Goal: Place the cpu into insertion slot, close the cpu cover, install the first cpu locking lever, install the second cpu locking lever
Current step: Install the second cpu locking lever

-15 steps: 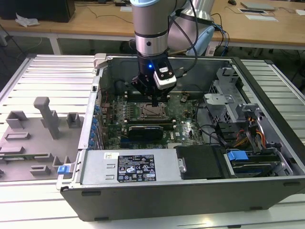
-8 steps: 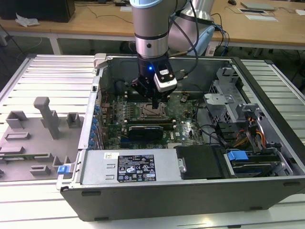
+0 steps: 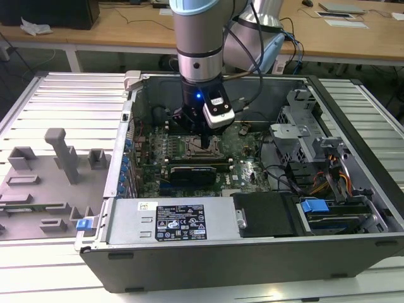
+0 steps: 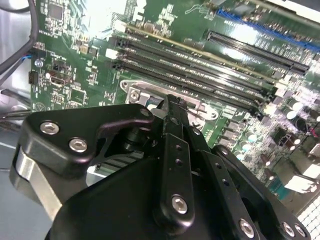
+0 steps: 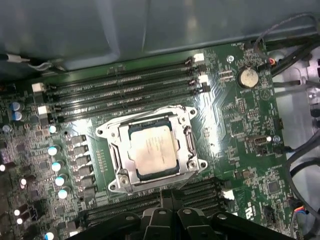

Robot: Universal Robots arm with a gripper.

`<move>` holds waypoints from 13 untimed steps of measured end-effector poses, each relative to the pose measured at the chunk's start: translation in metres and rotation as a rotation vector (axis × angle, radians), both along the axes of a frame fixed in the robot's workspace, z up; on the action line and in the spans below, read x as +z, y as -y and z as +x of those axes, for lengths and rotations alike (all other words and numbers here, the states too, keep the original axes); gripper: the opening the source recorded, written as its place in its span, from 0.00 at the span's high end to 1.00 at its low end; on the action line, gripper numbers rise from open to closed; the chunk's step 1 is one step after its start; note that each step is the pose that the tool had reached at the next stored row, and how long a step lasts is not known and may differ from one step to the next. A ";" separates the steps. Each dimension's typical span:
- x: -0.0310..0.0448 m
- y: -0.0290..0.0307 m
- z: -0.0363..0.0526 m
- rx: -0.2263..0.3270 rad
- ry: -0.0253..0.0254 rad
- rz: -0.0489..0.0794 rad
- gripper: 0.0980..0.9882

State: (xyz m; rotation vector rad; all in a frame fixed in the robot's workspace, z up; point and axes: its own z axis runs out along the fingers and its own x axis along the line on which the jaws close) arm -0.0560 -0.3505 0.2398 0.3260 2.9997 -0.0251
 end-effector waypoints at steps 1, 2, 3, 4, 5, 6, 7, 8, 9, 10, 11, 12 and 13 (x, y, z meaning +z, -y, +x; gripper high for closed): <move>0.0000 0.0014 -0.0004 0.000 0.0000 0.001 0.99; 0.0000 0.0029 -0.0009 0.000 0.0000 0.001 0.99; -0.0001 0.0043 -0.0011 0.000 -0.0001 0.002 0.99; -0.0004 0.0069 -0.0011 0.000 -0.0021 0.008 0.99; -0.0007 0.0087 -0.0011 0.000 -0.0048 0.013 0.99; -0.0009 0.0110 -0.0011 0.000 -0.0093 0.019 0.99; -0.0010 0.0126 -0.0010 0.000 -0.0139 0.023 0.99; -0.0011 0.0150 -0.0010 0.000 -0.0270 0.029 0.99; -0.0012 0.0165 -0.0010 0.000 -0.0378 0.032 0.99; -0.0012 0.0179 -0.0011 0.000 -0.0507 0.036 0.99; -0.0013 0.0192 -0.0011 -0.001 -0.0623 0.039 0.99; -0.0013 0.0210 -0.0010 -0.001 -0.0844 0.045 0.99; -0.0016 0.0213 -0.0010 -0.001 -0.0940 0.047 0.99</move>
